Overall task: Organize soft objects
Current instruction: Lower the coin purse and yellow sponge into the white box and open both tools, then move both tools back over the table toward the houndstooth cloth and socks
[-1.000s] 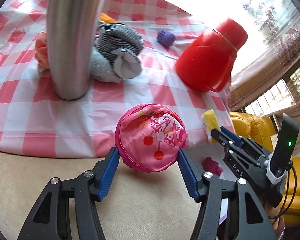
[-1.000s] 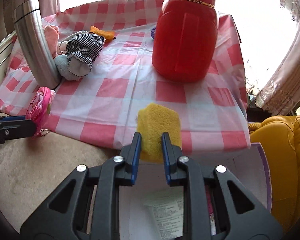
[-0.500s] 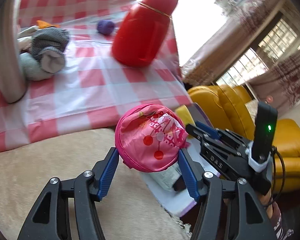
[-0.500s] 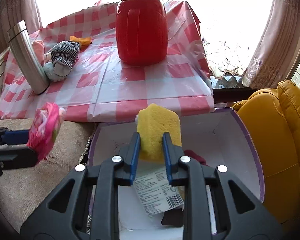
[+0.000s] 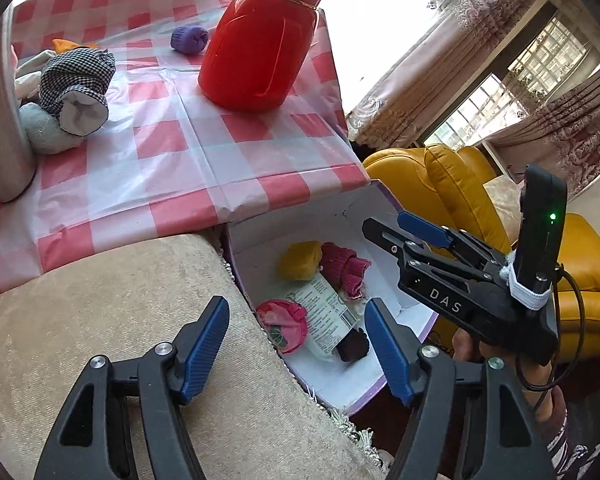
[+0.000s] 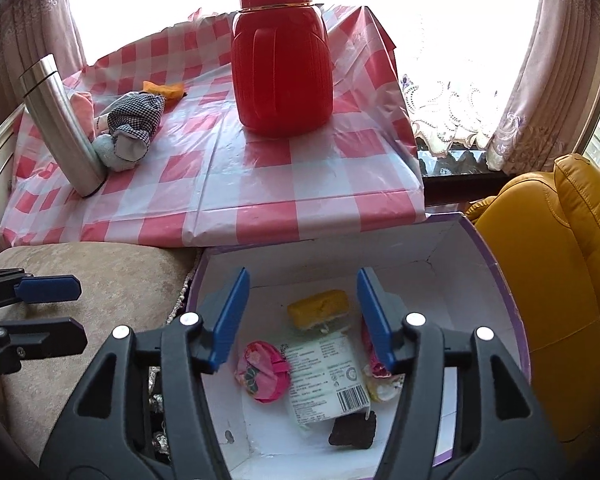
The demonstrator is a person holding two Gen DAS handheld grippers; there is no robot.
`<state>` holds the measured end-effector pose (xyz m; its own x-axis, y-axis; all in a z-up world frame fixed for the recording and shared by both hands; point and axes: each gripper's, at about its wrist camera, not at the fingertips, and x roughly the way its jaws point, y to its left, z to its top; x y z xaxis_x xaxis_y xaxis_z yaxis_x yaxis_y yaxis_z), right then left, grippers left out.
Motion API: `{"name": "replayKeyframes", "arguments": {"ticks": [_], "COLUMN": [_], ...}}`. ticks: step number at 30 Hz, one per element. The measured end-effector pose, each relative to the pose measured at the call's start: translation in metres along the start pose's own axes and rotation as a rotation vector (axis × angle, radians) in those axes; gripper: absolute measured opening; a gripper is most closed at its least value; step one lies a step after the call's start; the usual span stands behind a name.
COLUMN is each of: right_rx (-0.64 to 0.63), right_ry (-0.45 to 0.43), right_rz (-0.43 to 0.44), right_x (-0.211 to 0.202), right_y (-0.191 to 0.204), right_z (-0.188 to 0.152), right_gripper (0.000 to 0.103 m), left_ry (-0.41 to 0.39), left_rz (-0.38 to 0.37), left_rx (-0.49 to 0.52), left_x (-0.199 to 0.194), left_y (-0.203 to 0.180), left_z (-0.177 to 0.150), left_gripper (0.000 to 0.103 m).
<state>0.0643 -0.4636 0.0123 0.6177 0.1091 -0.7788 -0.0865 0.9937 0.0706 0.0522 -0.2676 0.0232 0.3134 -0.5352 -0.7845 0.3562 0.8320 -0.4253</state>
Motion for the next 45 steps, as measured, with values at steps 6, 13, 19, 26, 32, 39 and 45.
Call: {"name": "replayKeyframes", "arguments": {"ticks": [6,13,19,26,32,39,45], "right_rx": [-0.021,-0.048,-0.065,-0.096,-0.100,-0.105,-0.082], "right_ry": [0.013,0.022,0.017,0.010,-0.012,-0.018,-0.006], "right_rz": [0.034,0.086,0.118,0.176,0.220,0.257,0.282], "right_x": [0.002,0.006,0.011,0.028,0.049,0.079,0.102], "right_y": [0.015,0.043,0.073,0.114,0.149,0.184,0.197], "right_z": [0.000,0.008,0.023,0.048,0.081,0.114,0.139], "right_gripper": [0.063,0.064,0.072,0.072,0.072,0.072,0.072], "left_ry": [-0.050,-0.148,-0.214,-0.261,-0.284,-0.302,-0.318], "left_rz": [0.064,0.202,0.248,0.285,0.303,0.332,0.370], "left_rx": [-0.045,-0.126,-0.242,-0.345,-0.404,-0.434,-0.453], "left_x": [-0.024,-0.067,-0.100,-0.124,-0.136,-0.147,-0.155], "left_y": [0.028,0.078,0.127,0.177,0.208,0.240,0.271], "left_z": [-0.006,-0.021,-0.033,-0.039,-0.043,-0.034,-0.017], "left_gripper": [0.071,0.071,0.071,0.071,0.071,0.071,0.071]}}
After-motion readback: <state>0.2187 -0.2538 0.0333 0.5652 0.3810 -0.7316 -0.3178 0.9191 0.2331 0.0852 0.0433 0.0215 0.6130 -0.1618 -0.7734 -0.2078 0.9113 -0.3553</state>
